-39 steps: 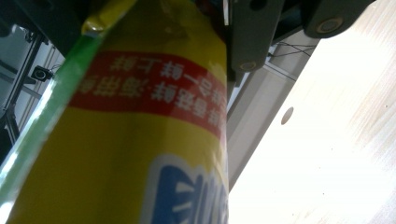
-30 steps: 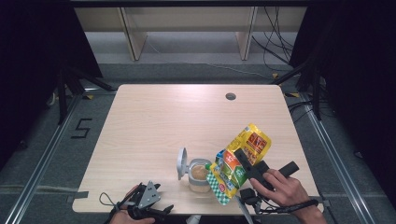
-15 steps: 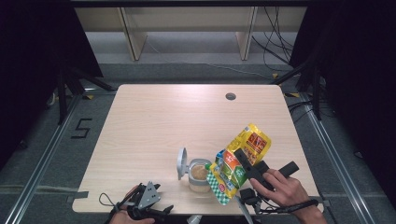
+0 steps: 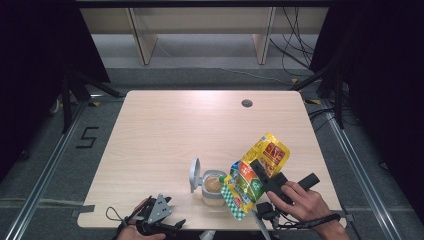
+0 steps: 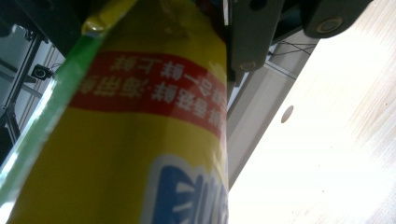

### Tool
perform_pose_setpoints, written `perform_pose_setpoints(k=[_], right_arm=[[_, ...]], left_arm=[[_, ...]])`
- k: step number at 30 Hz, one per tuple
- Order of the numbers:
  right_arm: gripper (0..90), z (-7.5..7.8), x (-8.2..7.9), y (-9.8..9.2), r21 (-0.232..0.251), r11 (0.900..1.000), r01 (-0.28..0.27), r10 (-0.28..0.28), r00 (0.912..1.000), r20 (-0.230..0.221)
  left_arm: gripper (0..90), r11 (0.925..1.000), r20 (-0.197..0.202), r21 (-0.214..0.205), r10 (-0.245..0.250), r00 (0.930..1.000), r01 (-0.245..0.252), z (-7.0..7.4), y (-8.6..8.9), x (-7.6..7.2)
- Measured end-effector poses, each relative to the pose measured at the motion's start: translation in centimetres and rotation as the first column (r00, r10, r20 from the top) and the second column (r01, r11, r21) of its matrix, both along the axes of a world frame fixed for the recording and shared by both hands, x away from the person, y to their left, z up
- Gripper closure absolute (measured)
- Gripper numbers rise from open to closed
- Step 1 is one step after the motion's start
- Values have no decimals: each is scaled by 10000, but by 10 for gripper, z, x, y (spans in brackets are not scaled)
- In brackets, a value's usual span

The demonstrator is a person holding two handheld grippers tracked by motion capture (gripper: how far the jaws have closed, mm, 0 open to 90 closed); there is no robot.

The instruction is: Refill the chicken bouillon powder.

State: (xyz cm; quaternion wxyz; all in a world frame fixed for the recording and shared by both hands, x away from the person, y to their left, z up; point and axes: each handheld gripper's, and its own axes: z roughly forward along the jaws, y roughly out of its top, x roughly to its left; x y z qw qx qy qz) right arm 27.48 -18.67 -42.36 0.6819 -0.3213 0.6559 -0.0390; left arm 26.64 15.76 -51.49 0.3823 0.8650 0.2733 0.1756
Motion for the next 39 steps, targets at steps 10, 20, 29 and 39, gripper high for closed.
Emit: perform_pose_setpoints(k=[10, 20, 29, 39], right_arm=[[630, 0, 0, -1, 35, 10000, 42, -42, 10000, -57], [630, 0, 0, 1, 56, 10000, -11, 11, 10000, -17], [636, 0, -1, 0, 30, 10000, -6, 6, 10000, -41], [643, 0, 0, -1, 116, 9999, -23, 24, 10000, -81]], left_arm=[[169, 9998, 47, 184, -31, 10000, 30, 2, 1, 1], [169, 9999, -1, 119, -7, 10000, 7, 1, 1, 1], [168, 10000, 0, 44, -18, 10000, 18, 0, 0, 0], [168, 10000, 4, 14, 12, 10000, -12, 0, 0, 0]])
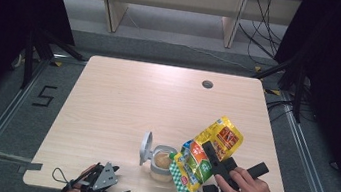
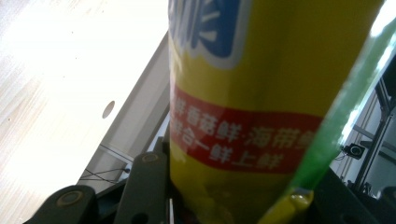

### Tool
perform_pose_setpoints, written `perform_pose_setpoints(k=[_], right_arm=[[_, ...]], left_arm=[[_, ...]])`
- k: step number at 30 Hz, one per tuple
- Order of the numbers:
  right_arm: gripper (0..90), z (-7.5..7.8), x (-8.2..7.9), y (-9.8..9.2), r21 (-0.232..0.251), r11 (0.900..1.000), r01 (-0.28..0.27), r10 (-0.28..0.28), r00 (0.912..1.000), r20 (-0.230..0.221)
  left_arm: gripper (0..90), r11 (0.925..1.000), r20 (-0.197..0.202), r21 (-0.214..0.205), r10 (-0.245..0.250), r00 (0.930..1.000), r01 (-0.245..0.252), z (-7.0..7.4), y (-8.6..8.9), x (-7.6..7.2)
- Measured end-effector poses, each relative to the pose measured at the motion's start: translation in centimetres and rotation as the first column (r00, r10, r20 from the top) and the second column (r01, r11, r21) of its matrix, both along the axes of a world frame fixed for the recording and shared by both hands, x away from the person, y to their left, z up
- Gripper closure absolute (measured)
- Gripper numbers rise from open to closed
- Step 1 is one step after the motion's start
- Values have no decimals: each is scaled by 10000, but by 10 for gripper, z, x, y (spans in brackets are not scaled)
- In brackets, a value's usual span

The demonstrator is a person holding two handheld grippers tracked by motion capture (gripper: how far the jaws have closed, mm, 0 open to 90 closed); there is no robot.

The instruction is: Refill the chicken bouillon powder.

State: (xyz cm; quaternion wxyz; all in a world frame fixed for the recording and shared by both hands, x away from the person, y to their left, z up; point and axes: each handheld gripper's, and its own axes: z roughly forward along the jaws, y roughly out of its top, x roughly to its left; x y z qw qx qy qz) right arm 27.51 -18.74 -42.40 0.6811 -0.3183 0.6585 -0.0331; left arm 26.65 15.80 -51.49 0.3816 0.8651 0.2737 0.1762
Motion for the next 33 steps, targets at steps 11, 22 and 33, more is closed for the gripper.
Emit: perform_pose_setpoints(k=[11, 22, 33], right_arm=[[648, 0, 0, 0, 8, 10000, 13, -13, 10000, 23], [649, -1, 1, -1, -1, 10000, 51, -51, 10000, -53], [649, 0, 0, 1, -170, 9999, 4, -4, 10000, 16]], left_arm=[[168, 10000, 24, 37, 6, 10000, -6, 0, 0, 0], [169, 9999, 104, 122, -14, 9999, 13, 1, 1, 0], [168, 9999, 109, 127, -14, 9999, 12, 1, 1, 0]])
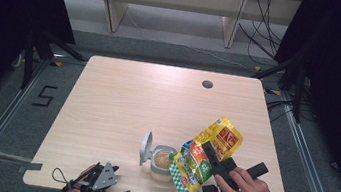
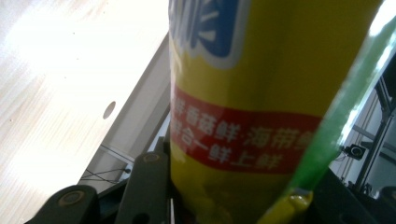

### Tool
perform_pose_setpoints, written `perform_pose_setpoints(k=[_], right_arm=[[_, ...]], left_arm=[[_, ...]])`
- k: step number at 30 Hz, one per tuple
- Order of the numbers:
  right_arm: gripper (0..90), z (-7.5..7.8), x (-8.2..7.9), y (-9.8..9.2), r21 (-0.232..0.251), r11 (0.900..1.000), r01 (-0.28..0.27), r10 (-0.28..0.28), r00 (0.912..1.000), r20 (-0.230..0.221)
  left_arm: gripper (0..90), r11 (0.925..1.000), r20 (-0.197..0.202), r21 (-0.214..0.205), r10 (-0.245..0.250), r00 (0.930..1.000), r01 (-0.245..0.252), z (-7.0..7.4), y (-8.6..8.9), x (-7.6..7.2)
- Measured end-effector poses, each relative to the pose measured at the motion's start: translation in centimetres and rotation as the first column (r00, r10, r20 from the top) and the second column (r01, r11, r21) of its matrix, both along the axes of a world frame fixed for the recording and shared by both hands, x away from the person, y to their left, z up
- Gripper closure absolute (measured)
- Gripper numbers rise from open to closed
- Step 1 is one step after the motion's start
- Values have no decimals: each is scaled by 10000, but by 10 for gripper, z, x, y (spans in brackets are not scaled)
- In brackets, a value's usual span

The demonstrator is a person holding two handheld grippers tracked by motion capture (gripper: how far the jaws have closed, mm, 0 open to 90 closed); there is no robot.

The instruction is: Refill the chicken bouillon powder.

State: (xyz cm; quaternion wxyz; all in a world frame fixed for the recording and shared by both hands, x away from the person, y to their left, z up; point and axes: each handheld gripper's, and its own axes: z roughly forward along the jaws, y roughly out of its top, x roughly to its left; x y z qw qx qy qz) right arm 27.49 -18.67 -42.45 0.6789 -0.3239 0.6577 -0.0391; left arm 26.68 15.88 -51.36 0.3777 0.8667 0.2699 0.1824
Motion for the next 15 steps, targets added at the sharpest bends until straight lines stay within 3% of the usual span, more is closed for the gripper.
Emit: perform_pose_setpoints(k=[2, 3, 7, 9, 11, 12, 13, 15], right_arm=[[649, -1, 0, 1, 25, 10000, -12, 12, 9998, -194], [649, -1, 0, 1, 90, 10000, -27, 28, 10000, -39], [650, -3, -1, 1, 320, 9995, 11, -7, 9999, -113], [649, -3, -1, 1, 313, 9995, 23, -19, 9999, -112], [650, -3, -1, 2, 280, 9996, 21, -18, 9999, -120], [650, -1, -1, 2, -73, 9999, -95, 94, 9999, -73], [649, -2, -1, 2, 35, 9999, -106, 106, 9999, -119], [650, -2, -2, 2, -3, 10000, -82, 82, 9999, -72]], left_arm=[[168, 10000, -30, -4, -38, 10000, 38, 0, 0, -1], [169, 10000, 3, 9, -20, 10000, 20, 0, 0, 0], [168, 10000, -32, -6, -32, 10000, 32, -1, 0, -1], [169, 9999, -96, -107, 2, 10000, -3, -1, -1, -1], [169, 10000, -1, 4, -4, 10000, 4, 0, 0, 0], [168, 10000, 16, 89, -33, 10000, 33, 0, 1, 0], [169, 9998, -15, 179, -59, 10000, 59, 0, 1, -1], [168, 10000, 11, -15, -17, 10000, 17, 0, 0, 0]])
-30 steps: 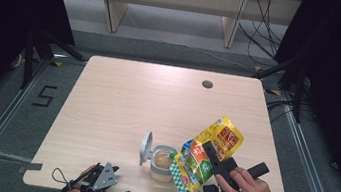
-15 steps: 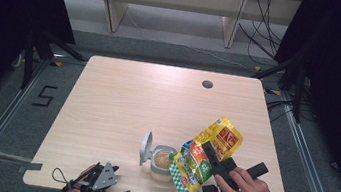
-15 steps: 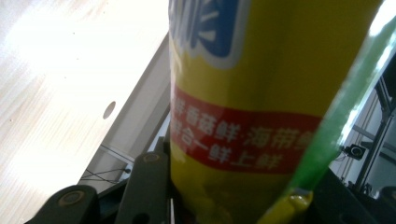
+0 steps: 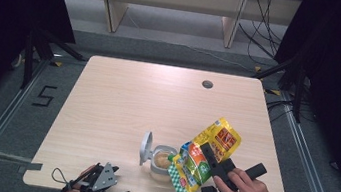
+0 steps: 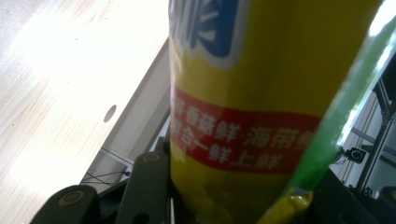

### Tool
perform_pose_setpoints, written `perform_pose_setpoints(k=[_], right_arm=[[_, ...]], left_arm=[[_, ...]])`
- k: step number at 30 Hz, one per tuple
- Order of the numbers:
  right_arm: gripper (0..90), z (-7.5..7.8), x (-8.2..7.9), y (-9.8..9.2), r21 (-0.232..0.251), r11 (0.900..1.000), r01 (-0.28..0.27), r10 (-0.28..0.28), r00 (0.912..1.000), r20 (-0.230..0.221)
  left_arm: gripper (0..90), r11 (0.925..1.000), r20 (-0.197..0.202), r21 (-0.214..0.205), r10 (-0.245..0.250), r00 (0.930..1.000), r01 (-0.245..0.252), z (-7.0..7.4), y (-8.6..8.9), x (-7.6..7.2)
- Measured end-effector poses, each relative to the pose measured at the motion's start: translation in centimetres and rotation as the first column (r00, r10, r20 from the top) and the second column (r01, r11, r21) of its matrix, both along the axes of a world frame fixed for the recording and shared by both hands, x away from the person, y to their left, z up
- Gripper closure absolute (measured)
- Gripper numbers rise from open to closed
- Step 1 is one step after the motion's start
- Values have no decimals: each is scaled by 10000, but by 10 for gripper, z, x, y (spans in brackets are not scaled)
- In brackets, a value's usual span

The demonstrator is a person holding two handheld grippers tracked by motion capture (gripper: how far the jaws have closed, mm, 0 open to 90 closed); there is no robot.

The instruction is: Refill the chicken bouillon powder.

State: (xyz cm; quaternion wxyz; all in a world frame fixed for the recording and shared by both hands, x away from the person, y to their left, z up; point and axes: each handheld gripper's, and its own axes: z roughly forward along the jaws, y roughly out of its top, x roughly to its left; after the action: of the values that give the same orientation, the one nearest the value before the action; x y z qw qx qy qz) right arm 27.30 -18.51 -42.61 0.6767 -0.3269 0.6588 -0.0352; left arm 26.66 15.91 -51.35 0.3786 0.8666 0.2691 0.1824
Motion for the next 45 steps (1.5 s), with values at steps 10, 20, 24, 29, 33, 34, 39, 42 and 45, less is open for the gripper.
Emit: perform_pose_setpoints(k=[10, 20, 24, 29, 33, 34, 39, 42, 45], right_arm=[[650, -1, -1, 1, 43, 10000, -24, 24, 10000, -71], [650, -1, 0, -1, 347, 9993, 102, -98, 9999, -98], [650, -1, 1, 0, 18, 10000, 10, -10, 10000, -61], [650, -2, 1, 0, 97, 10000, 19, -18, 10000, -66], [650, 0, 1, 0, 18, 10000, 15, -15, 10000, -87], [651, 0, 1, 0, 85, 10000, 22, -22, 10000, -37], [651, 0, 1, 0, 40, 10000, 8, -8, 10000, -59], [651, 0, 1, 0, 32, 10000, -3, 3, 10000, -50], [651, 0, 1, 0, 79, 10000, 1, 0, 10000, -28]], left_arm=[[169, 9999, -4, 109, -27, 10000, 27, 0, 0, 0], [169, 9999, -9, 102, -26, 10000, 26, 0, 1, 0], [169, 10000, -20, 97, -19, 10000, 19, 0, 1, 1], [168, 10000, -3, 24, 34, 10000, -34, 0, 0, 0], [168, 10000, -77, 87, 3, 10000, -2, -1, 0, -1], [169, 10000, -85, 78, 23, 10000, -22, -1, 0, -1], [169, 9996, -37, 262, -46, 10000, 47, 0, 1, -1], [169, 9999, 12, 114, 12, 10000, -12, 0, 1, 0], [169, 9997, -42, 256, -40, 10000, 41, 0, 1, -1]])
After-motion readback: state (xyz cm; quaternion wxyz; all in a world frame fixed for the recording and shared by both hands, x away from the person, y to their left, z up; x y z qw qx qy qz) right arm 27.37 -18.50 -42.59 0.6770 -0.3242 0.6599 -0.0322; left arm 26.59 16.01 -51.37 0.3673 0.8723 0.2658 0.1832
